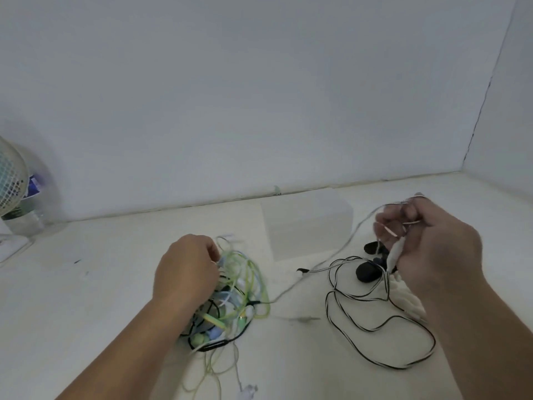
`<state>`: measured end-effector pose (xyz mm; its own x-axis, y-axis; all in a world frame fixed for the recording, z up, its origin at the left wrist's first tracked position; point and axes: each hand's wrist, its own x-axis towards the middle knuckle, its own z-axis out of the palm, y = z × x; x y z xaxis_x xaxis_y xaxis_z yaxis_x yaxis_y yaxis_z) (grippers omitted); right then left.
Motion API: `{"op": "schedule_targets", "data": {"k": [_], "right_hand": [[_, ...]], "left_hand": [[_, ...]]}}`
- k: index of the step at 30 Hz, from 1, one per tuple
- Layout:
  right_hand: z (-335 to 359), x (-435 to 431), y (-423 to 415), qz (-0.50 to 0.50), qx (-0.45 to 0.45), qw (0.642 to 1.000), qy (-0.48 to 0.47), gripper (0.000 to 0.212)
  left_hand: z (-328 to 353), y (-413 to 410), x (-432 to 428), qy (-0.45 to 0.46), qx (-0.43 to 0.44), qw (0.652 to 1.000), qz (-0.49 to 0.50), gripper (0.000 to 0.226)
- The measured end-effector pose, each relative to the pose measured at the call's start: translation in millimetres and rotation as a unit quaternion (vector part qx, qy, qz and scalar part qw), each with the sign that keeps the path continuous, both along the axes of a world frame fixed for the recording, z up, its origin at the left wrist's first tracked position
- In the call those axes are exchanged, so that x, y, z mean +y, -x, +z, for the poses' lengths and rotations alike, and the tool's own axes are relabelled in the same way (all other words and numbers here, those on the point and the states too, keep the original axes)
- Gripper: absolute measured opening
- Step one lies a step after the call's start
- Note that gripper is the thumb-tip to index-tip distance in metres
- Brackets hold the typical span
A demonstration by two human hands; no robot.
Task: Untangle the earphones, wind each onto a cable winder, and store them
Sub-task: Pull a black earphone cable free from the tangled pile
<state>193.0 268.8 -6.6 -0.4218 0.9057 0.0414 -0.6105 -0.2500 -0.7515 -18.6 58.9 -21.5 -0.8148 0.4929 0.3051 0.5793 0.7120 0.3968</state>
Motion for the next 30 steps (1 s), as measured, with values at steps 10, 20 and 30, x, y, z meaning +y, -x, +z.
{"op": "schedule_targets", "data": {"k": [10, 20, 30], "right_hand": [[-2.5, -37.4, 9.7, 0.114, -0.33, 0.863, -0.365, 0.023], [8.6, -47.8, 1.4, 0.307, -0.115, 0.918, -0.225, 0.03], [7.9, -12.1, -4.8, 0.131, -0.208, 0.965, -0.091, 0.038]], "left_hand": [[26.8, -53.7, 11.1, -0.121, 0.041, 0.963, -0.238, 0.055], [18.0, -88.5, 42.3, -0.213, -0.475, 0.755, -0.4, 0.067], [56.4, -59.2, 29.7, -0.314, -0.179, 0.918, -0.166, 0.011]]}}
